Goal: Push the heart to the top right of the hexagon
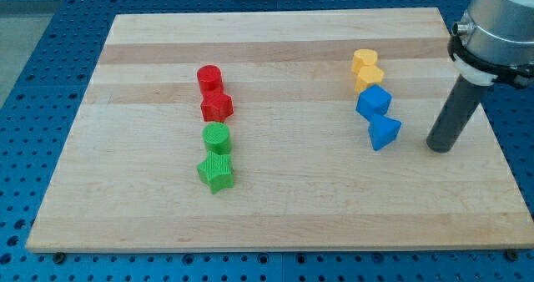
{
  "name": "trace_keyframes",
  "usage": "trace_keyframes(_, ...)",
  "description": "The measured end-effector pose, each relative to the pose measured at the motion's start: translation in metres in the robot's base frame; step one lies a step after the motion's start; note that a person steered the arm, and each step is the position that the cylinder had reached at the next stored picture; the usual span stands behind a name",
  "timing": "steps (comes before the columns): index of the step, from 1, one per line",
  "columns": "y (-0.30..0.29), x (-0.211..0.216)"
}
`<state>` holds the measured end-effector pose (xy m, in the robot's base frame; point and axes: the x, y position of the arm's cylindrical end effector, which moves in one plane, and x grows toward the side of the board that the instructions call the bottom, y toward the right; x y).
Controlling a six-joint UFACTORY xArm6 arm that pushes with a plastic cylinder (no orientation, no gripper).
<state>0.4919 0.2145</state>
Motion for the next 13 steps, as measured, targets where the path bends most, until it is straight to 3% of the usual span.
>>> trace_keyframes(1, 0.000, 0.000)
trace_keyframes(3, -0.085, 0.029)
trace_keyframes(4, -0.085, 0.029)
trace_keyframes(5, -0.134, 0.030)
trace_keyframes(6, -0.202, 0.001)
trace_keyframes(7, -0.207, -0.074)
trace_keyframes(8, -0.173, -0.159)
trace_keyframes(10, -0.121, -0.171)
trace_keyframes(13, -0.120, -0.146)
